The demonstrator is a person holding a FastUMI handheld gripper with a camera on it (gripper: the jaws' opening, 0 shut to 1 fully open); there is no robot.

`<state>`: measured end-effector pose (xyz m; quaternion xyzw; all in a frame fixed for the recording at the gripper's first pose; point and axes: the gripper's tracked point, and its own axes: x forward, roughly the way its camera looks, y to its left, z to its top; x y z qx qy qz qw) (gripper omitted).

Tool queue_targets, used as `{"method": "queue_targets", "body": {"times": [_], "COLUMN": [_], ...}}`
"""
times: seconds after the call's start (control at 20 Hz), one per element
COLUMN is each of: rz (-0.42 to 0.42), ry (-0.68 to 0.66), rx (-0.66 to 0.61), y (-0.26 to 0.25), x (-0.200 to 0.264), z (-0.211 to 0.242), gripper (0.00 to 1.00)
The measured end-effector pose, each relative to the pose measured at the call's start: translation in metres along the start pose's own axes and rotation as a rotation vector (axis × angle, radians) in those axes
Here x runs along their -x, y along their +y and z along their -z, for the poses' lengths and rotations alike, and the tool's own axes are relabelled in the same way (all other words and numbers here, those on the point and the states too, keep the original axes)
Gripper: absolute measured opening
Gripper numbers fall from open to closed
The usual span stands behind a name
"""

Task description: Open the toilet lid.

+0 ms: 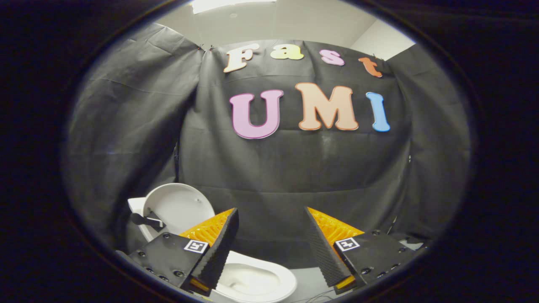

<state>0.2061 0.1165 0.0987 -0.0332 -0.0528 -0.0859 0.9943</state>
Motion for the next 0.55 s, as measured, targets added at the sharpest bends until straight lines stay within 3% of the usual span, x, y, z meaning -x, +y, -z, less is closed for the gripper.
{"method": "queue_targets", "body": {"times": [0.1, 0.3, 0.55], "rz": [-0.014, 0.065, 0.093], "ry": [-0.026, -0.031, -0.045], "rx": [0.009, 0.068, 0.087], "y": [-0.021, -0.083, -0.119], "x": [0.012, 0.037, 0.06], "z": [-0.002, 0.002, 0.007], "gripper": [0.94, 0.97, 0.97]}}
